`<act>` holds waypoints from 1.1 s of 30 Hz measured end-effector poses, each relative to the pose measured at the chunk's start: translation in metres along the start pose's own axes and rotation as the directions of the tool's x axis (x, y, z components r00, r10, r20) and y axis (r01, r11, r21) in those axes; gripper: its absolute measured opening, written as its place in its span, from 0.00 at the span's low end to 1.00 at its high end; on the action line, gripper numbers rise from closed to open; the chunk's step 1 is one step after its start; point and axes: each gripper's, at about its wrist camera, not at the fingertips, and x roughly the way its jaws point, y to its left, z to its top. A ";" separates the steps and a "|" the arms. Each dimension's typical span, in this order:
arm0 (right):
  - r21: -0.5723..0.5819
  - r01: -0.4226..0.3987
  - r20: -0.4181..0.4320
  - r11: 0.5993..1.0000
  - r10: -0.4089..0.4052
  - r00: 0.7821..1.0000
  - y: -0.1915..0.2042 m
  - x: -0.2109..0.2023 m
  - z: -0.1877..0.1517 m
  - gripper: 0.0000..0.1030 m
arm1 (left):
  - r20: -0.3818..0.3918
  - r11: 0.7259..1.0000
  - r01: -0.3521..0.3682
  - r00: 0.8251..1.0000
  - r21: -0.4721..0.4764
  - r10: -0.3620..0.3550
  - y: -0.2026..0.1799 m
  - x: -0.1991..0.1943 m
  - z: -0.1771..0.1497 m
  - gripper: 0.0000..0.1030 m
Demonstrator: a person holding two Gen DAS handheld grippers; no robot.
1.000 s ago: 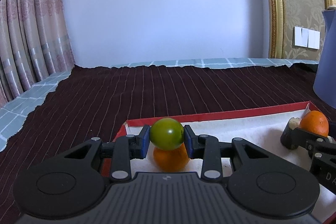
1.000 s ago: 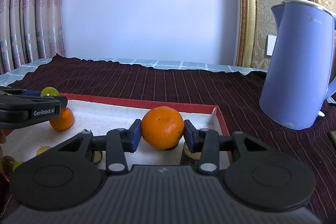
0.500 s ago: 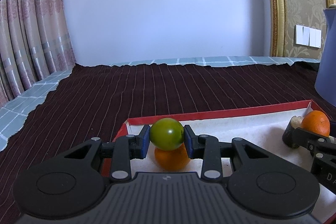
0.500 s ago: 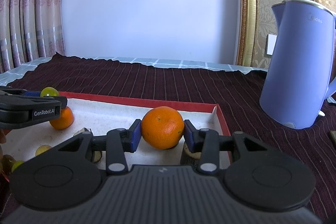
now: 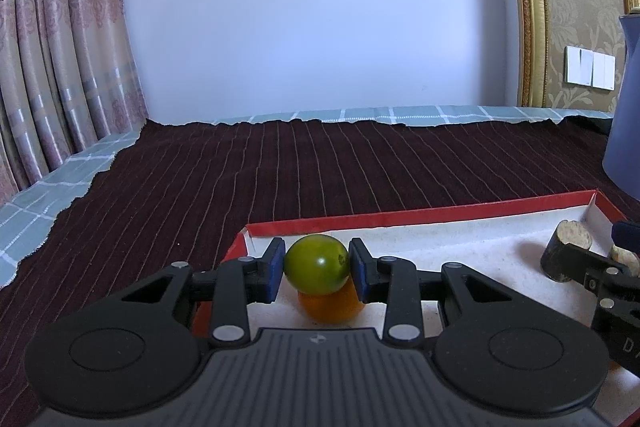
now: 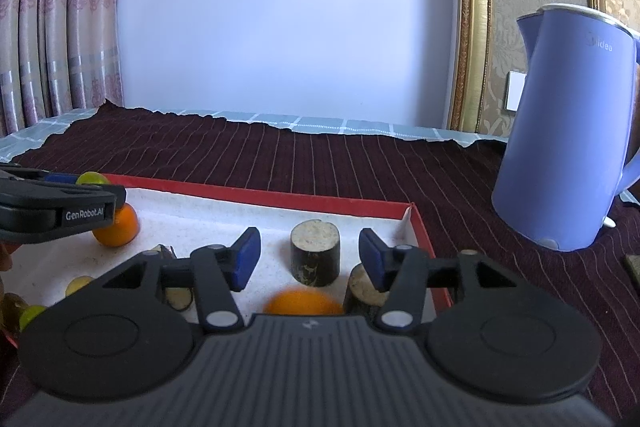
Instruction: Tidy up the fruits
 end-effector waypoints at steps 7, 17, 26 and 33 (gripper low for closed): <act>-0.005 0.003 0.003 1.000 -0.003 1.000 0.000 -0.001 0.001 0.56 | -0.002 1.000 0.000 1.000 -0.003 0.000 0.000 -0.001 0.000 0.33; -0.008 0.016 0.016 1.000 -0.016 1.000 0.001 -0.003 0.001 0.67 | 0.027 1.000 -0.027 0.999 0.010 0.027 0.000 -0.006 0.000 0.61; -0.015 0.026 0.033 1.000 -0.026 0.999 0.003 -0.009 0.000 0.77 | 0.019 1.000 -0.027 0.999 0.005 0.027 0.001 -0.005 0.000 0.61; -0.031 0.055 0.051 0.998 -0.053 0.997 0.007 -0.016 -0.003 0.96 | -0.014 0.999 -0.034 0.999 -0.007 0.033 0.006 -0.006 -0.002 0.66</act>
